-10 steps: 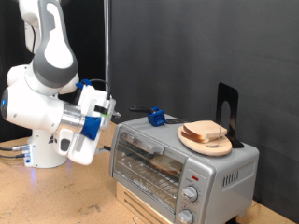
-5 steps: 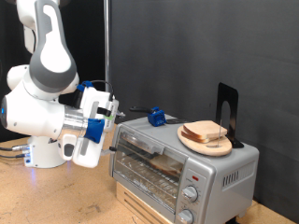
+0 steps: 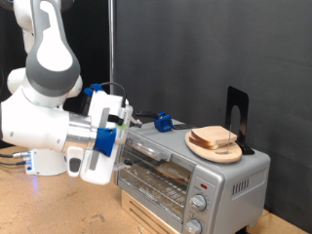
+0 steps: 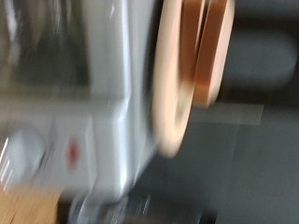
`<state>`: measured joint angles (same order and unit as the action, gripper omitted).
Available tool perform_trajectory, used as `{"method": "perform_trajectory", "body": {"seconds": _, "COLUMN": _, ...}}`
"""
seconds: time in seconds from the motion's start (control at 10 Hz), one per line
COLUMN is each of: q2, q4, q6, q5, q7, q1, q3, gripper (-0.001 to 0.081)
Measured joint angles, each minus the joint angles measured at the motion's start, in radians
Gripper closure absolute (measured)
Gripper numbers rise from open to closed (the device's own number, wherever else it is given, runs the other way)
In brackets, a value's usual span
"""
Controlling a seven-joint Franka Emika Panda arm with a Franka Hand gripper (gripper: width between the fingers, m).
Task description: Make a piece of toast with the oven
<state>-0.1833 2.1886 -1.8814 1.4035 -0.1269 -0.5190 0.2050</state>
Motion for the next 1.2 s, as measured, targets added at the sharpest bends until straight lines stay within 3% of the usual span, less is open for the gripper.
{"method": "perform_trajectory", "body": {"seconds": 0.1, "q2": -0.018, "q4": -0.016, "q6": -0.07, "q5": 0.05, "q7": 0.0, "q1": 0.016, "q3": 0.008, "gripper": -0.0003}}
{"method": "perform_trajectory", "body": {"seconds": 0.3, "q2": -0.023, "q4": -0.023, "q6": 0.022, "q5": 0.027, "q7": 0.032, "q1": 0.006, "q3": 0.006, "gripper": -0.0003}}
{"method": "perform_trajectory", "body": {"seconds": 0.4, "q2": -0.043, "q4": -0.059, "q6": 0.09, "q5": 0.022, "q7": 0.077, "q1": 0.001, "q3": 0.006, "gripper": -0.0003}}
{"method": "perform_trajectory", "body": {"seconds": 0.7, "q2": -0.19, "q4": -0.26, "q6": 0.163, "q5": -0.131, "q7": 0.187, "q1": 0.018, "q3": 0.007, "gripper": -0.0003}}
{"method": "perform_trajectory", "body": {"seconds": 0.9, "q2": -0.279, "q4": -0.358, "q6": 0.113, "q5": -0.172, "q7": 0.209, "q1": 0.048, "q3": 0.006, "gripper": -0.0003}}
{"method": "perform_trajectory", "body": {"seconds": 1.2, "q2": -0.28, "q4": -0.349, "q6": 0.177, "q5": -0.17, "q7": 0.121, "q1": 0.028, "q3": 0.006, "gripper": -0.0003}}
